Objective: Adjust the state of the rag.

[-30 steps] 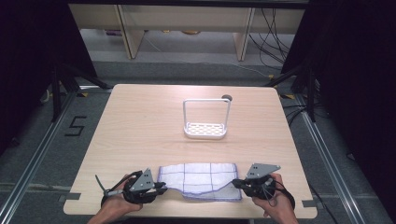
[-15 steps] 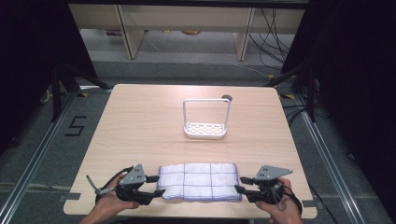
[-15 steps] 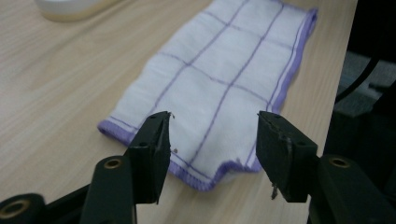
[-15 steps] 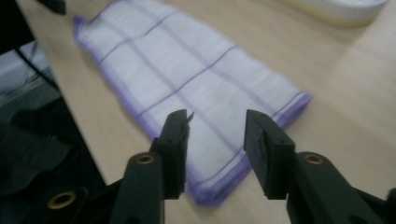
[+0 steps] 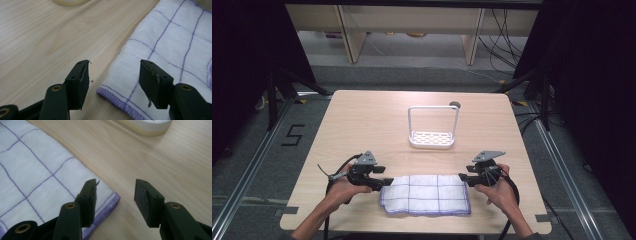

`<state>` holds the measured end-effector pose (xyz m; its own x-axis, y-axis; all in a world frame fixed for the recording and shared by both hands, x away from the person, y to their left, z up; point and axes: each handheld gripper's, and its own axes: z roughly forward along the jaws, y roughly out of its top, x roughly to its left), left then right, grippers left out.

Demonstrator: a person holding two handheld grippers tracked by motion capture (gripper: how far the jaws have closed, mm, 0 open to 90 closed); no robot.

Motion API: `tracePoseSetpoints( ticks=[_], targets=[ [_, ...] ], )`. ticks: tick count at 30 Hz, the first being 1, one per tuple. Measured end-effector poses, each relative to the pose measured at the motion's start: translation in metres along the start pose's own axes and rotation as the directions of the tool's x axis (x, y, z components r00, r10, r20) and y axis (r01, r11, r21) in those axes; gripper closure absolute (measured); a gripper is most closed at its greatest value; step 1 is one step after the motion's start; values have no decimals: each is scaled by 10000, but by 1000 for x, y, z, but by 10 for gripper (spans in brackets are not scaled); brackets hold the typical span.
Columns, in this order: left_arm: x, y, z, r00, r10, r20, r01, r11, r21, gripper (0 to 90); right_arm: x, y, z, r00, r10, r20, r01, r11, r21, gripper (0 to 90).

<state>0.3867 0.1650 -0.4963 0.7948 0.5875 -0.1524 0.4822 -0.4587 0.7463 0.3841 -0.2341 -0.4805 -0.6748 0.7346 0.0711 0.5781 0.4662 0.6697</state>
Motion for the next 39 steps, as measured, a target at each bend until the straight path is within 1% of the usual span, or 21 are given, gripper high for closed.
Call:
tracePoseSetpoints(
  ticks=[1, 2, 3, 5, 6, 8, 10, 11, 12, 13, 15, 19, 20, 23, 27, 28, 29, 30, 31, 35, 39],
  targets=[
    [1, 0, 2, 10000, -14, 59, 13, 9999, 103, 406, -1, 0, 0, 9999, -99, -54, 100, 9998, 199, 531],
    [1, 0, 5, 9999, -86, 91, 86, 10000, -9, 407, 1, -1, 3, 9999, 89, -63, -88, 9999, 114, 531],
    [1, 0, 5, 9999, -86, 91, 86, 10000, -9, 408, 2, -1, 2, 9998, 128, -153, -122, 9991, 416, 531],
    [0, -1, 10, 9998, -70, 186, 66, 9997, 230, 410, 4, -2, 6, 9994, 257, -221, -248, 9989, 401, 531],
    [1, 0, 12, 9996, 54, 266, -61, 9997, 246, 410, 3, -3, 8, 9997, 104, -224, -92, 9985, 531, 531],
    [1, 0, 15, 9996, -61, 291, 53, 9996, 265, 411, 2, -3, 14, 9999, -19, -140, 24, 9992, 402, 531],
    [1, -1, 17, 9994, 48, 340, -63, 9990, 442, 413, 2, -3, 15, 9997, 83, -223, -67, 9975, 699, 532],
    [1, -2, 18, 9991, 116, 396, -137, 9985, 531, 428, 1, -4, 19, 9999, -54, -117, 59, 9987, 498, 537],
    [0, -3, 19, 9987, 198, 475, -225, 9981, 576, 457, 2, -3, 17, 9998, 84, -162, -70, 9966, 816, 559],
    [0, -4, 20, 9982, 290, 518, -322, 9975, 626, 481, 2, -5, 20, 9998, -66, -192, 77, 9983, 586, 589],
    [-2, -6, 20, 9974, 397, 600, -430, 9976, 548, 539, 2, -5, 21, 9993, -261, -252, 279, 9967, 760, 644],
    [-3, -9, 18, 9968, 373, 701, -403, 9983, 415, 716, 3, -5, 21, 9988, -25, -490, 56, 9980, 629, 800],
    [-4, -10, 18, 9972, 163, 733, -189, 9992, 357, 756, 2, -4, 21, 9985, -193, -507, 229, 9972, 713, 817],
    [-7, -11, 14, 9967, 378, 714, -401, 9987, 307, 816, 3, -2, 22, 9981, -155, -591, 189, 9981, 579, 840],
    [-20, -14, 4, 9952, 467, 864, -479, 9988, 125, 832, -1, 8, 22, 9982, -389, -454, 407, 9984, 401, 846],
    [-24, -15, 1, 9948, 456, 912, -462, 9989, 49, 834, -2, 12, 20, 9981, -295, -537, 318, 9986, 434, 847],
    [-27, -16, -1, 9940, 424, 1007, -422, 9991, -39, 835, -4, 15, 22, 9977, -483, -472, 495, 9984, 256, 847],
    [-27, -16, -1, 9940, 424, 1007, -422, 9991, -39, 836, -3, 20, 23, 9982, -235, -560, 252, 9992, 305, 847],
    [-34, -19, -6, 9904, 449, 1305, -431, 9989, -166, 836, -4, 24, 24, 9977, -381, -564, 400, 9987, 314, 848],
    [-43, -26, -9, 9855, 216, 1682, -173, 9995, -273, 838, -6, 45, 32, 9965, -713, -443, 725, 9970, 265, 849],
    [-52, -31, -8, 9815, 69, 1912, -27, 9997, -222, 840, -5, 66, 39, 9950, -885, -452, 909, 9944, 547, 850]
  ],
)
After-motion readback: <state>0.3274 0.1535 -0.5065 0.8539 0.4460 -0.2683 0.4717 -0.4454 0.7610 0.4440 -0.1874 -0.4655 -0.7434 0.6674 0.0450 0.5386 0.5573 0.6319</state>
